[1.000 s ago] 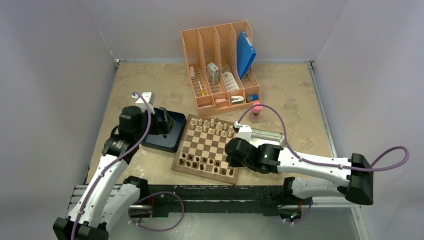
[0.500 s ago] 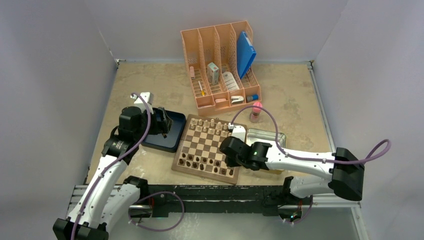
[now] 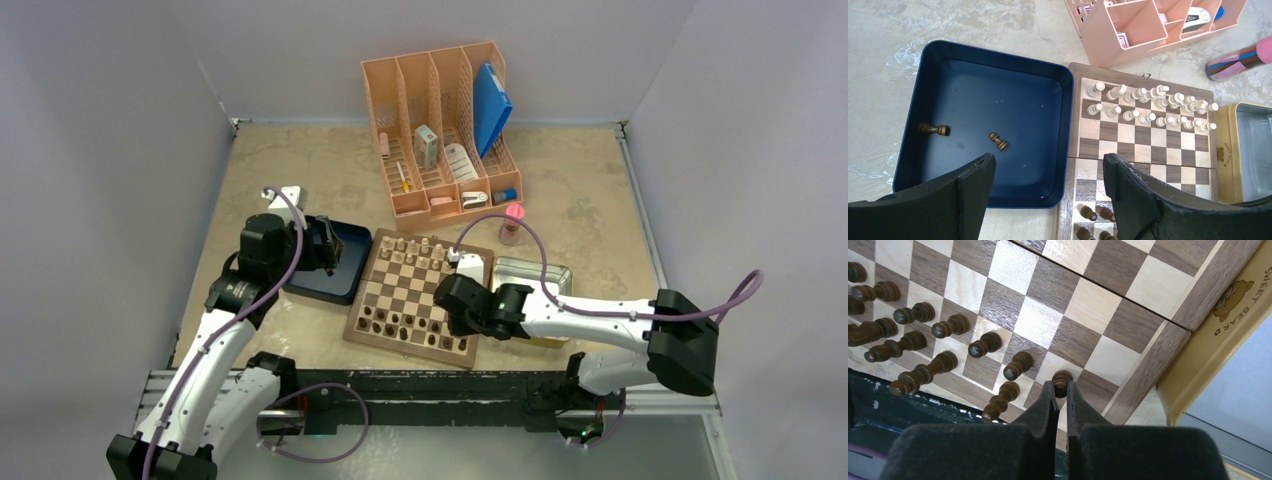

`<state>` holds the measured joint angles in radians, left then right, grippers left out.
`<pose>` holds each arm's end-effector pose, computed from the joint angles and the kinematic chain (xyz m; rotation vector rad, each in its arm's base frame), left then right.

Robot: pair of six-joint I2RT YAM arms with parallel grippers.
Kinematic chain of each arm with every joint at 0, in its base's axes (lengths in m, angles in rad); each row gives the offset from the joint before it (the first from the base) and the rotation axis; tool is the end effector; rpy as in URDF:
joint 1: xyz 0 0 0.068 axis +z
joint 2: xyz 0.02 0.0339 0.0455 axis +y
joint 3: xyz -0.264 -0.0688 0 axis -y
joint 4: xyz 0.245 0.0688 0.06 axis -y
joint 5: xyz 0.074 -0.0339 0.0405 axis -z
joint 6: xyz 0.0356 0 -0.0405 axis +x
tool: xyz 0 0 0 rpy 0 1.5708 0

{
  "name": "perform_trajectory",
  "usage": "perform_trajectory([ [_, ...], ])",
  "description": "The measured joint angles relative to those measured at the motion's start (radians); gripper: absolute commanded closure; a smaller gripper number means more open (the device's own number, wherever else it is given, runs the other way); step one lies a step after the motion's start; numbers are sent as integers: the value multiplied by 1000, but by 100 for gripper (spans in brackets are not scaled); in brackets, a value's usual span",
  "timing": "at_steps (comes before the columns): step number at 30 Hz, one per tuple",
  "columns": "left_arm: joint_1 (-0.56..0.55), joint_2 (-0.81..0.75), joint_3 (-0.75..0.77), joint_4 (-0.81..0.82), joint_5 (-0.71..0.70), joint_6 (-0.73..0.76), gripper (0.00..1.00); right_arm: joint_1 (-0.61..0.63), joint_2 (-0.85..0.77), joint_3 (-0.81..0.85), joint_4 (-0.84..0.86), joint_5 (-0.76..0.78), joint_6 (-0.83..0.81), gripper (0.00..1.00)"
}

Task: Set up the chess pieces on the board
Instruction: Place the chess piece on the chessboard.

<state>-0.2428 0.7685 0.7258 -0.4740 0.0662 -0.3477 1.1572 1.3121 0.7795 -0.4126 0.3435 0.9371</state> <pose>0.1671 -0.0438 0.2924 -0.0702 2.1136 -0.4250 0.1143 0.2305 0.2088 -0.1351 2.4982 0.4830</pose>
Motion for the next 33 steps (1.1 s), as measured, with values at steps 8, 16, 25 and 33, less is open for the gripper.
perform_trajectory([
  [8,0,0,-1,-5,-16,0,22,0,12,2,0,-19,-13,100],
  [16,0,0,-3,-5,-26,0,22,0,29,8,0,-22,-24,99],
  [25,0,4,-4,-5,-37,0,22,0,73,41,0,-25,-43,97],
  [33,0,5,-4,-5,-43,0,22,0,76,47,-10,-23,-49,98],
])
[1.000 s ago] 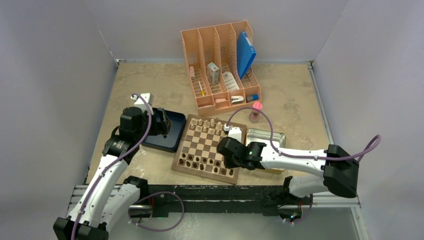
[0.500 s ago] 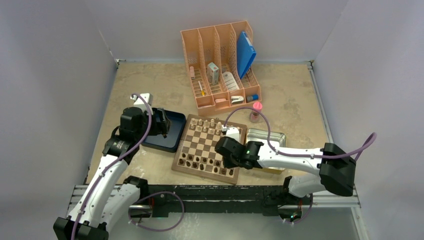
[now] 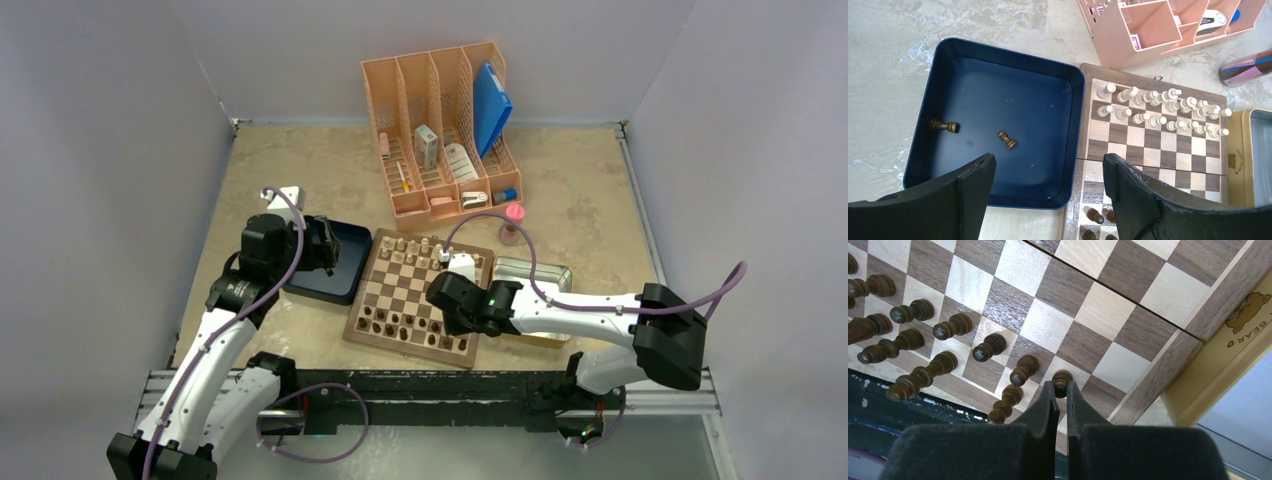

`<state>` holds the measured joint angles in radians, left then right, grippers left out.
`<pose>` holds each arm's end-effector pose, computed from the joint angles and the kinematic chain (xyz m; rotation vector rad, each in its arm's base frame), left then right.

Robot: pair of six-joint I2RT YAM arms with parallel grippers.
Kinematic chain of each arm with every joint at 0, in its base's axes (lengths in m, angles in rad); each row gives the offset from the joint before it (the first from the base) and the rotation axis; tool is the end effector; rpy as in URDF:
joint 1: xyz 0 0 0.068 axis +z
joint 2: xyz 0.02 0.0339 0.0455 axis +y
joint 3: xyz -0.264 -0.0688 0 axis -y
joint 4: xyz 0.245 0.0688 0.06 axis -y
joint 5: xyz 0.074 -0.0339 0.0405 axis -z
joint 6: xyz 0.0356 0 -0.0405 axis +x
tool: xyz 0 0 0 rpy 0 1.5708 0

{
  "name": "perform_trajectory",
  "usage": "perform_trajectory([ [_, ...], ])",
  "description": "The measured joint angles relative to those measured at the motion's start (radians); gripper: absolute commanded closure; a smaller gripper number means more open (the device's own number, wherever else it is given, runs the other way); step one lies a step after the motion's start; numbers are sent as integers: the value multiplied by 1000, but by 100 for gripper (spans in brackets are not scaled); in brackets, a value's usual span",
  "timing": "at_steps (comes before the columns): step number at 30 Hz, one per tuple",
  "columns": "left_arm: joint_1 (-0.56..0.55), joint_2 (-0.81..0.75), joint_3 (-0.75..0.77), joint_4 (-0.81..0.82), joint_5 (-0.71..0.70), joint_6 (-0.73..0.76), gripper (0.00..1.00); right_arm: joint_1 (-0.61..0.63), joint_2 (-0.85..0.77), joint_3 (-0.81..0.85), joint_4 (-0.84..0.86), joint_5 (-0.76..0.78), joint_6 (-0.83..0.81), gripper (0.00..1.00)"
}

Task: Set up the chess pieces on the board
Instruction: Place the chess piece on the chessboard.

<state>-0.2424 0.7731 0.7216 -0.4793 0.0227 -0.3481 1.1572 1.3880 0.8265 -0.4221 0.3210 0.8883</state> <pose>0.1681 -0.0424 0.2897 -0.0984 2.1219 -0.3770 0.1192 0.2437 0.2037 -0.2168 2.5280 0.4402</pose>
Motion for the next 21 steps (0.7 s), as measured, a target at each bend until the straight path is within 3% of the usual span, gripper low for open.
perform_trajectory([
  [21,0,0,0,0,-6,0,22,0,-9,0,-10,-18,-3,91],
])
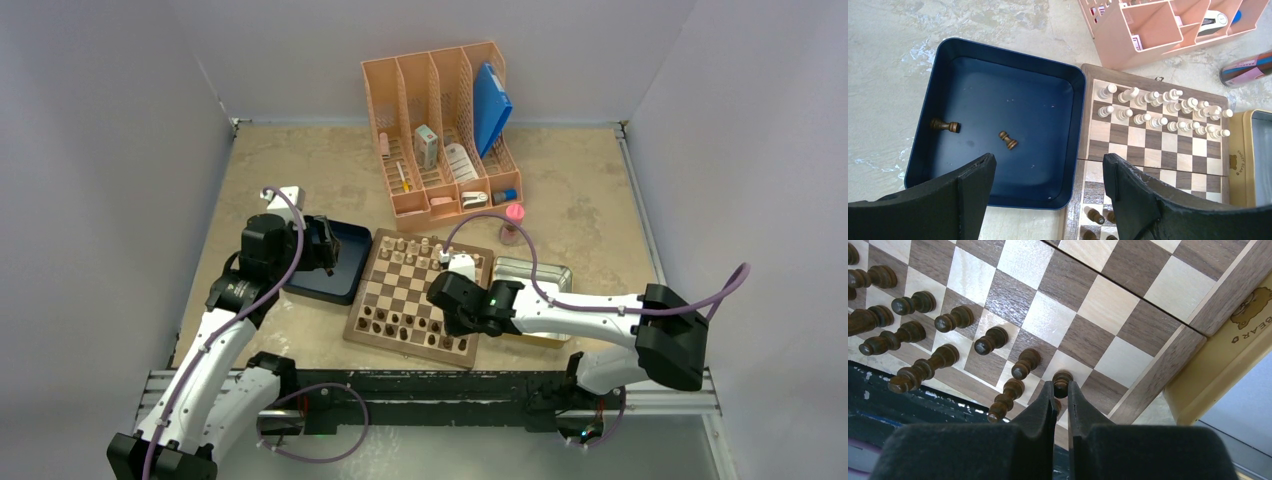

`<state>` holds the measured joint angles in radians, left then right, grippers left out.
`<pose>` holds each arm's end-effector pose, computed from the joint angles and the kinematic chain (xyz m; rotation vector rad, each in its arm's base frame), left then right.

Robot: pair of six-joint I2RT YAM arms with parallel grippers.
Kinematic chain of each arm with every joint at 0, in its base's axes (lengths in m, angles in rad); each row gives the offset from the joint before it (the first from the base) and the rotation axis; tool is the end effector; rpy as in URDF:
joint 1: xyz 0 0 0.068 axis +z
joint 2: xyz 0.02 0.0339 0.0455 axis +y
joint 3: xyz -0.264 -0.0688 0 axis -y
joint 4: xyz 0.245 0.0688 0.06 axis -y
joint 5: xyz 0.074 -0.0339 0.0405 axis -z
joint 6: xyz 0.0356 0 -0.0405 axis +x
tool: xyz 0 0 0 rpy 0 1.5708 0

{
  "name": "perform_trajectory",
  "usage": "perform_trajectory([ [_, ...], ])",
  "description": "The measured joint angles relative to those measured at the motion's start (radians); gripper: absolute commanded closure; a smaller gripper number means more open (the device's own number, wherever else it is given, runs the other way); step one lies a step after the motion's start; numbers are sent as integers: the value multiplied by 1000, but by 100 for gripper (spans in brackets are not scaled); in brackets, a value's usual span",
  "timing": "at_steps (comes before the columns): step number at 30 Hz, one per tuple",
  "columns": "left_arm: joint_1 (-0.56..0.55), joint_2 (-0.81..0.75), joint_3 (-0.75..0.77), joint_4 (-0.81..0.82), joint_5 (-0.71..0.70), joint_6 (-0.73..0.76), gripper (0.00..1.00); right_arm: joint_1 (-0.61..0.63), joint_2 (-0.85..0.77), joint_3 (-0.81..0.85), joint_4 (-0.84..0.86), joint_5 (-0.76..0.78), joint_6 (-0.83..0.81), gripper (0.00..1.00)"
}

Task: Set up the chess pieces on the board
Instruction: Place the chess piece on the chessboard.

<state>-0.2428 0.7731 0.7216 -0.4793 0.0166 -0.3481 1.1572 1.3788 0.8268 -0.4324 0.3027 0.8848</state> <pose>0.1681 -0.0422 0.2897 -0.1017 2.1211 -0.3709 0.1180 0.2425 0.2053 -0.2297 2.5397 0.4527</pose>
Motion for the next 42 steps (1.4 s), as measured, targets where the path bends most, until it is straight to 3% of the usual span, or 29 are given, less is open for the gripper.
perform_trajectory([
  [8,0,0,0,0,-3,0,22,0,0,0,-3,-10,-4,91],
  [27,0,0,0,0,-4,0,22,0,0,7,-11,-10,-5,76],
  [42,0,0,0,0,-4,0,22,0,-23,20,-38,-11,-4,79],
])
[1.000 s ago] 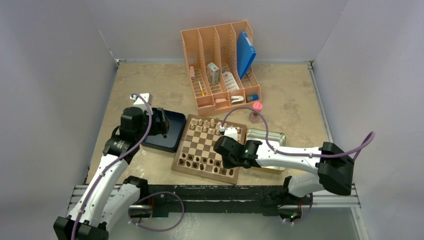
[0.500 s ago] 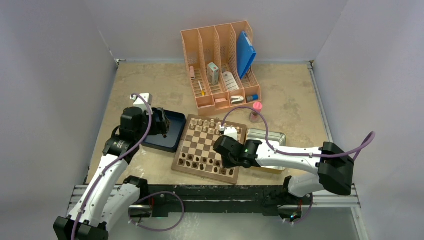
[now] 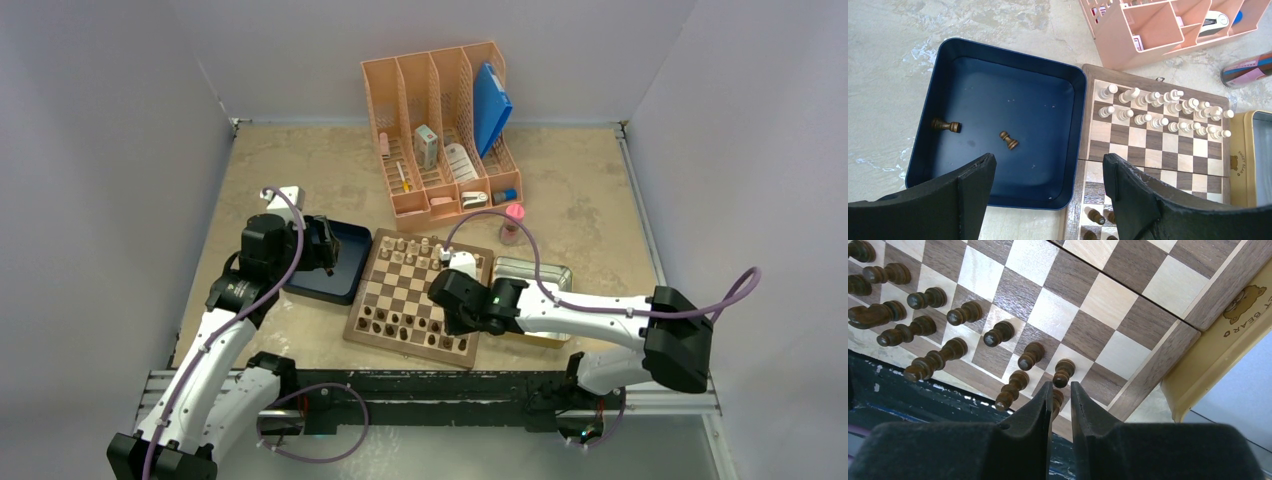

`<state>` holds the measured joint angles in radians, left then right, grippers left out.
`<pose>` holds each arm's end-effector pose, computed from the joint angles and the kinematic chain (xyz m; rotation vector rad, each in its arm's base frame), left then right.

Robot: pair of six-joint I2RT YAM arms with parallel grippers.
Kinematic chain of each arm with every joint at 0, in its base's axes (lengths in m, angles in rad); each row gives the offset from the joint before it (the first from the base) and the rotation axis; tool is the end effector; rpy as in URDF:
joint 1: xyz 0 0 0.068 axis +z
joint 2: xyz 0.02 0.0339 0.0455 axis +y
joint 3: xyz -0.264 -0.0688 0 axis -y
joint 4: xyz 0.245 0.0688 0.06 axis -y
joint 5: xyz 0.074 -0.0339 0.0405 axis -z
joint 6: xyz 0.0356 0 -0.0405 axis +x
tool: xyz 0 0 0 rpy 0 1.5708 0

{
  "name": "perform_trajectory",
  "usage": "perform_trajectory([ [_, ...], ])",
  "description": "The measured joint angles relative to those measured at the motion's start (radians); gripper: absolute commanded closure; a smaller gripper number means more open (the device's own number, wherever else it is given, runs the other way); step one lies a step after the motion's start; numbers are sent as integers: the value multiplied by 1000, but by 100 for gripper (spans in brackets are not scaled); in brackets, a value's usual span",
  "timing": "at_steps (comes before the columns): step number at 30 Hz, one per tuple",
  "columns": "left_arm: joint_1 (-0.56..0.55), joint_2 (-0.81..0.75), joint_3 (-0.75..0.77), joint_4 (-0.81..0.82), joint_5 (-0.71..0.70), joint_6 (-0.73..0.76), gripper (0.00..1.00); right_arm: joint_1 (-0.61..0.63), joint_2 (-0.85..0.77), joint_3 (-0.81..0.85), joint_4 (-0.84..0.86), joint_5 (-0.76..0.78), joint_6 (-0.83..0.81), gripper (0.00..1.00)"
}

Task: Set up the chess pieces on the board
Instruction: Place the chess piece on the chessboard, then pick up the chess piece from the storage box.

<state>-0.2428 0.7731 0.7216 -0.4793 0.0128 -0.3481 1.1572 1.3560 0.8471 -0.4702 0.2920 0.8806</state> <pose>0.1681 -0.0421 0.2897 -0.1040 2.1205 -0.3669 0.1168 0.2406 0.2147 -0.2384 2.5421 0.4654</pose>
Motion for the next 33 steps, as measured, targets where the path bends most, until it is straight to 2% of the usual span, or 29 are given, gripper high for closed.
perform_trajectory([
  [8,0,0,0,0,-3,-8,24,0,-4,37,-19,-7,0,72],
  [13,0,11,0,-1,-75,-65,25,0,-28,91,-24,-5,0,68],
  [20,3,139,2,-93,-285,-283,39,0,-125,113,40,26,-28,68],
  [23,30,232,19,-149,-341,-367,50,0,-175,110,111,34,-50,69],
  [25,71,300,44,-185,-351,-426,56,0,-205,107,160,35,-65,70],
  [29,163,426,97,-232,-351,-546,62,0,-259,90,247,35,-95,71],
  [33,178,514,144,-246,-347,-643,69,0,-292,68,312,30,-125,71],
])
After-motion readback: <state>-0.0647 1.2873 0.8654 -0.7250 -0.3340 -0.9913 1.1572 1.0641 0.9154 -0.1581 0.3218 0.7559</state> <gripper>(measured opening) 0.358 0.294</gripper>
